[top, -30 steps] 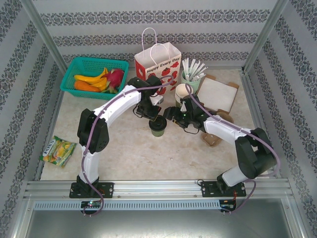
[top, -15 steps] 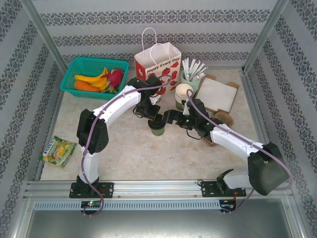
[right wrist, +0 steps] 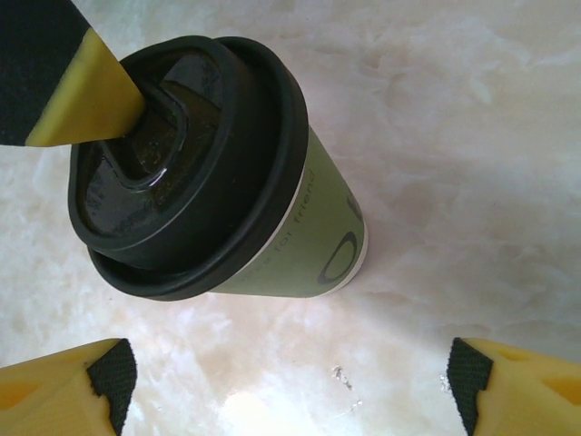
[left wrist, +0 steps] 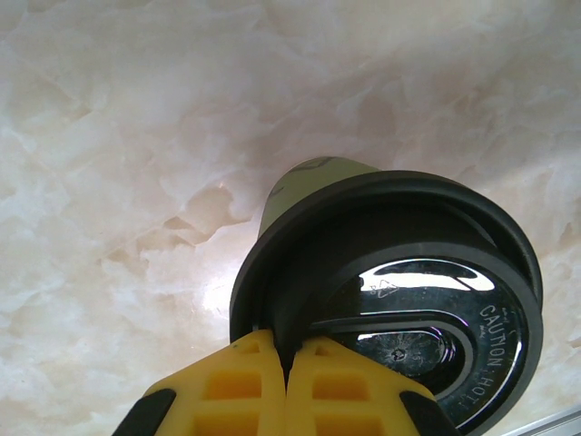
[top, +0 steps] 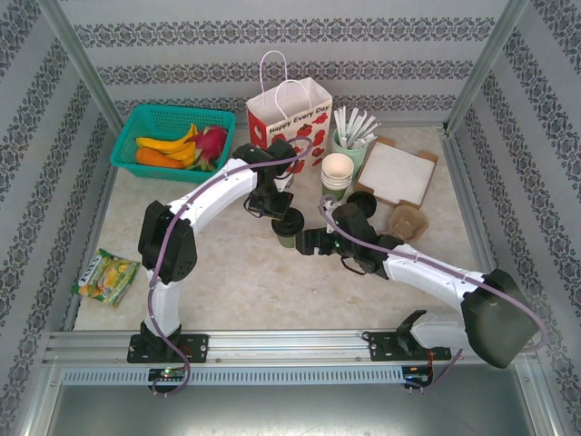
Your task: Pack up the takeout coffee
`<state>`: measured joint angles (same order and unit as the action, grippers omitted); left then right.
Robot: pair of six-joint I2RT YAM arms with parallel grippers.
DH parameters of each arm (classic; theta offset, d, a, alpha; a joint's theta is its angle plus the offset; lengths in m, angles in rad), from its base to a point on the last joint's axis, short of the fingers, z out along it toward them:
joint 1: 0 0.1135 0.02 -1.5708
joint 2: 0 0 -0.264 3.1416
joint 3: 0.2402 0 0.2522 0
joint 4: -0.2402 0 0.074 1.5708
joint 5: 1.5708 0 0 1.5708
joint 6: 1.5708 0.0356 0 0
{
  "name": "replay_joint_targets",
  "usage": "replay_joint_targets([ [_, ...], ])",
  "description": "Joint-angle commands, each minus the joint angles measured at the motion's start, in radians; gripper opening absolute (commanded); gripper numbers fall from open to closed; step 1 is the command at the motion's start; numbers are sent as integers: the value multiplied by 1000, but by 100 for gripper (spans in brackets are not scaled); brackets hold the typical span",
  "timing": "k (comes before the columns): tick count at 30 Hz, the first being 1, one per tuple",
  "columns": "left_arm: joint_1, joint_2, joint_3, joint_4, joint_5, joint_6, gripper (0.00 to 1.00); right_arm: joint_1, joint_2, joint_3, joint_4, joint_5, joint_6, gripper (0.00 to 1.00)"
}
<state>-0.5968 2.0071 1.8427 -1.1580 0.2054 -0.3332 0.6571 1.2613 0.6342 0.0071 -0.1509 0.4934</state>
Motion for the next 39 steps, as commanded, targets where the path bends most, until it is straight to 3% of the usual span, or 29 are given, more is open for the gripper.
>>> replay_joint_targets([
  [1, -9, 25, -43, 23, -41, -30, 0, 19, 22, -13, 87, 67, -63, 88],
  [16, -10, 41, -30, -1, -34, -29, 0, 33, 135, 28, 203, 25, -106, 82],
  [28, -9, 65, -33, -12, -8, -36, 0, 31, 239, -23, 180, 100, -136, 76],
  [39, -11, 65, -39, -5, 15, -124, 0, 39, 233, 28, 279, 46, -124, 87],
])
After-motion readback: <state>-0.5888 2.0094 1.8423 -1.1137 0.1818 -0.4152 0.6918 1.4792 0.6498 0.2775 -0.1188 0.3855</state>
